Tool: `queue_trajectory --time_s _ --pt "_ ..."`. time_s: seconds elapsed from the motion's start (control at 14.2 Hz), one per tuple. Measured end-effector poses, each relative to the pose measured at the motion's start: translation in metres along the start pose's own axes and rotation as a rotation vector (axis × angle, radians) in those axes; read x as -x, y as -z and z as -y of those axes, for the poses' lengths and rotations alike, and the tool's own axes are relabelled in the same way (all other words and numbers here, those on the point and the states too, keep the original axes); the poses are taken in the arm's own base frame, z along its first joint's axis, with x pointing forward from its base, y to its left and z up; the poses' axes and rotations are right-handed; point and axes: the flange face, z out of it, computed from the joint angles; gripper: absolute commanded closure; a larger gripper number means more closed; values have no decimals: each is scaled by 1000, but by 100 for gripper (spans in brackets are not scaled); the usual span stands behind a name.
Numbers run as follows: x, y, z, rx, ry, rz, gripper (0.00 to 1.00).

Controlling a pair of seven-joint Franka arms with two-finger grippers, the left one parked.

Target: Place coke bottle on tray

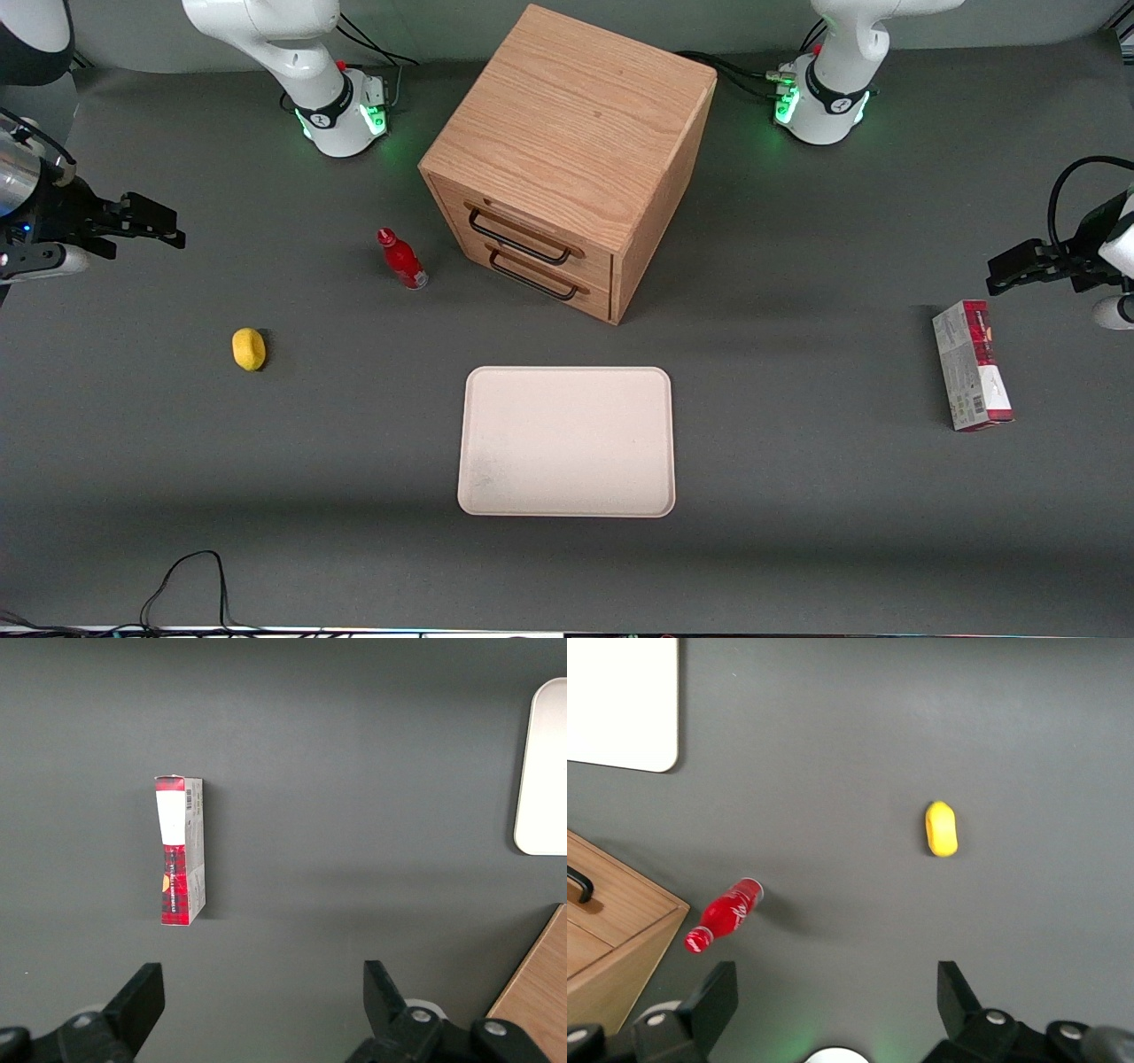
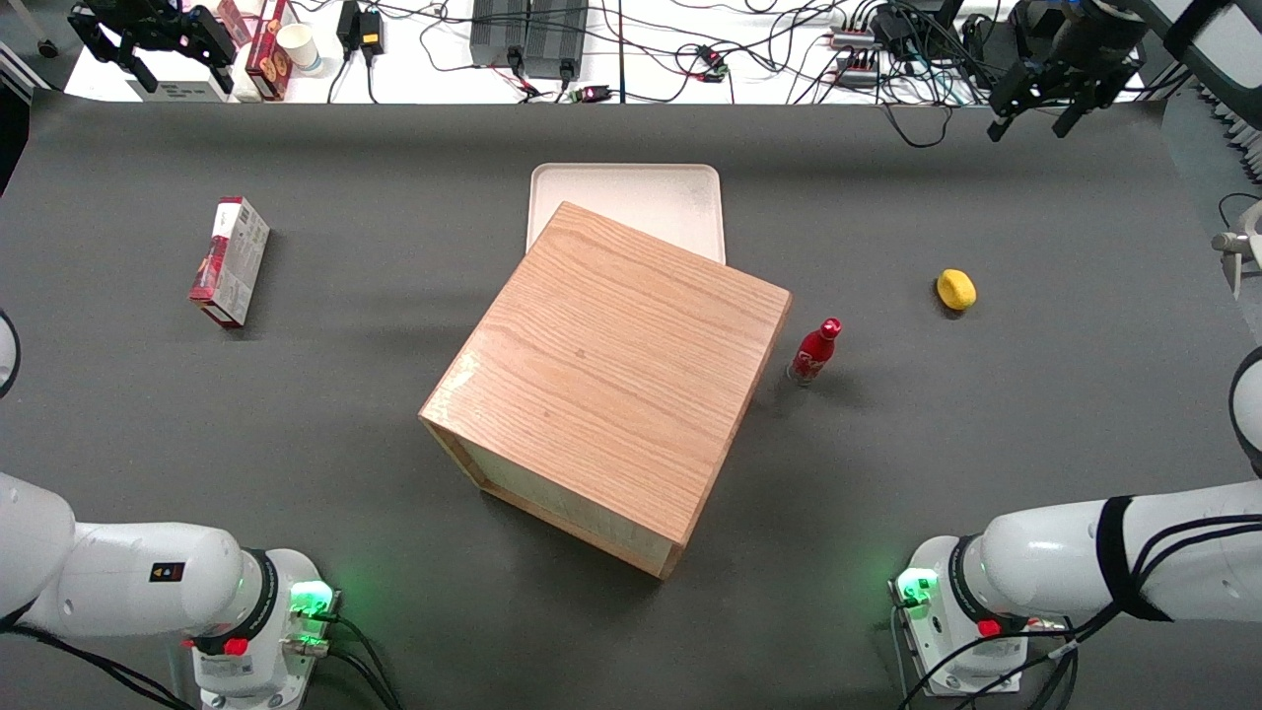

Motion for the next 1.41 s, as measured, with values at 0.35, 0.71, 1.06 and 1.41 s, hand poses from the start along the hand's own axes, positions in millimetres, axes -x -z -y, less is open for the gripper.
queue_trajectory --time_s 0.35,0.71,1.06,1.41 --pt "-5 4 -2 21 1 -3 0" --pt "-18 10 -2 25 3 -18 0" --pt "-57 5 -5 22 1 -1 0" --pt "-63 4 -2 -20 -1 3 0"
